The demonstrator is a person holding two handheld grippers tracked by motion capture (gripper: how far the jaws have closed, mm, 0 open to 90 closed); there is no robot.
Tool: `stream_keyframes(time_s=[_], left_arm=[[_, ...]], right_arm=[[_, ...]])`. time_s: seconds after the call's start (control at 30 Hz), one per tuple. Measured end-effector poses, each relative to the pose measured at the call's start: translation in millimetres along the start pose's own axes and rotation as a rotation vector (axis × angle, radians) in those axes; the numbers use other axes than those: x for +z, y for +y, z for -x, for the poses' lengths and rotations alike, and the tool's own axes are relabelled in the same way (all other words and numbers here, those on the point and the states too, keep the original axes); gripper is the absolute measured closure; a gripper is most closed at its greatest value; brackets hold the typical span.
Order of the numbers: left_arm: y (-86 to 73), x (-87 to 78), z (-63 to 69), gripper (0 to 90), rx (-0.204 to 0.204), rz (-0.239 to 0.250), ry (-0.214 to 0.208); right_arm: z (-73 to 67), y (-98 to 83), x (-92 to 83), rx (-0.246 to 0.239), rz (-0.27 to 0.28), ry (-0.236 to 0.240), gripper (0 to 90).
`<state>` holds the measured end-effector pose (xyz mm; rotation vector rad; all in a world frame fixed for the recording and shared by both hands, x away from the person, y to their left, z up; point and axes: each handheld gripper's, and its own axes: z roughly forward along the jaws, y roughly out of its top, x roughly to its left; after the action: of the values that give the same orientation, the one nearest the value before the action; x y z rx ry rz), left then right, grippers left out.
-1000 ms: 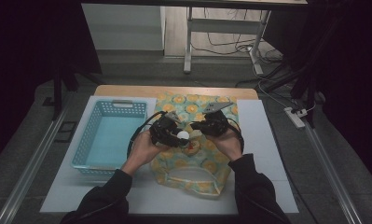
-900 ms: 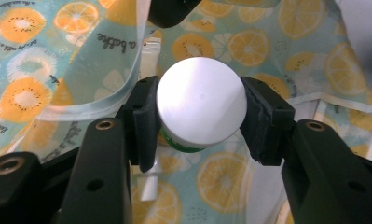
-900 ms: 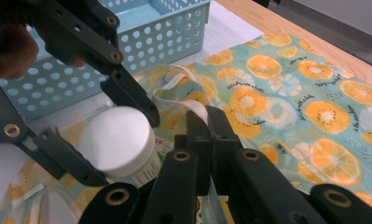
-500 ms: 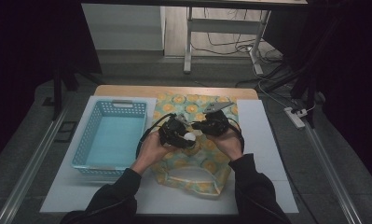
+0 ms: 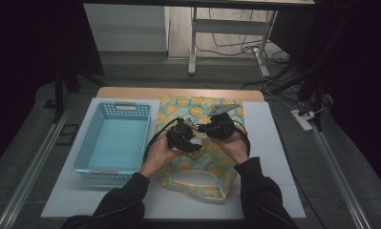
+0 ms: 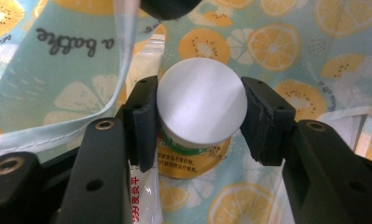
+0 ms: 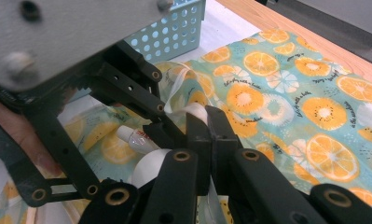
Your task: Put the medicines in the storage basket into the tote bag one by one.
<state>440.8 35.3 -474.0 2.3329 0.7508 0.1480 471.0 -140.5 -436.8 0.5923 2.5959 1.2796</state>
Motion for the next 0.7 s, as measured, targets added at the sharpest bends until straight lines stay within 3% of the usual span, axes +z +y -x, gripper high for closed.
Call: stream_keyframes(time_s=[0.37,0.7], left_arm=[[0.7,-13.9,-0.7,42.8,-0.027,0.064,-0.011],[-3.4,-26.9,6.8,27.9,-0.029,0.089,-0.030]], right_arm=[[-0.6,0.2,-0.4,-0.003,0.001,0.001,89.9],[-1.1,0.4,-0.7,-0.004,0.003,0.001,89.9]])
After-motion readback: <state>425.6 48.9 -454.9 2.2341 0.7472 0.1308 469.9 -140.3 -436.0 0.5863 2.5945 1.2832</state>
